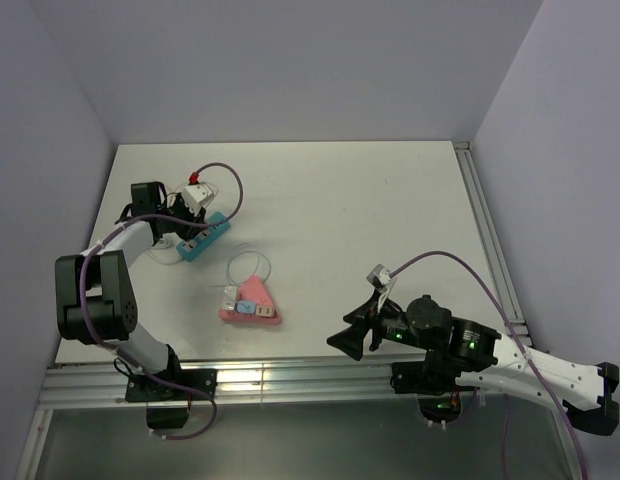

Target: Insert the plug

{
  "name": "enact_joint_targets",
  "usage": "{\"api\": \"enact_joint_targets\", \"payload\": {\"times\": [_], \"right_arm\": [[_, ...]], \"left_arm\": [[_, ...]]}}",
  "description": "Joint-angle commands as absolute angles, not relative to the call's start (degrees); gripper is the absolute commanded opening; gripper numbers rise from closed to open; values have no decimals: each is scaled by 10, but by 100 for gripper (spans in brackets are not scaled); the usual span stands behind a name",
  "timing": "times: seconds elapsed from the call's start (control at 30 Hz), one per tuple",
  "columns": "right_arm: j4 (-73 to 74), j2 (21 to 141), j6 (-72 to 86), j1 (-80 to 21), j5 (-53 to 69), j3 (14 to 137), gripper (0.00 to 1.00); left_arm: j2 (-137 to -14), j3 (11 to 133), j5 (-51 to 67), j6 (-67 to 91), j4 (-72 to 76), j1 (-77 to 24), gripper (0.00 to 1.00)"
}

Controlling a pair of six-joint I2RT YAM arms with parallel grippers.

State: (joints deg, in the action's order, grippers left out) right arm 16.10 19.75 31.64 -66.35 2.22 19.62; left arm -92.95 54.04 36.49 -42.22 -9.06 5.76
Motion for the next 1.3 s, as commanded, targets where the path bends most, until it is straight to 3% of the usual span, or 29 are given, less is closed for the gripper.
{"api": "enact_joint_targets", "payload": {"times": [0.0,0.43,0.77,0.87,0.97,1.0,1.03,1.1,1.17,1.23,1.27], "right_arm": [[156,194,307,-664,22,221,92],[150,185,299,-664,24,219,92],[144,178,297,-664,33,213,92],[144,178,298,-664,32,211,92],[144,172,299,-664,32,209,92],[143,171,298,-664,32,209,92],[143,168,298,-664,32,209,92],[146,168,300,-664,31,210,92],[146,168,301,-664,29,209,92],[147,165,301,-664,28,208,92],[146,163,302,-664,27,207,92]], "left_arm": [[-963,481,257,-401,-224,79,0],[-945,436,204,-403,-224,81,0],[-964,457,247,-387,-220,81,0],[-936,440,241,-389,-197,85,5],[-907,438,263,-383,-184,88,31],[-905,440,268,-383,-188,90,46],[-902,446,268,-379,-189,91,51],[-893,454,271,-379,-197,91,78],[-879,464,276,-374,-200,92,85],[-868,471,282,-370,-199,92,99],[-857,474,282,-368,-197,93,99]]}}
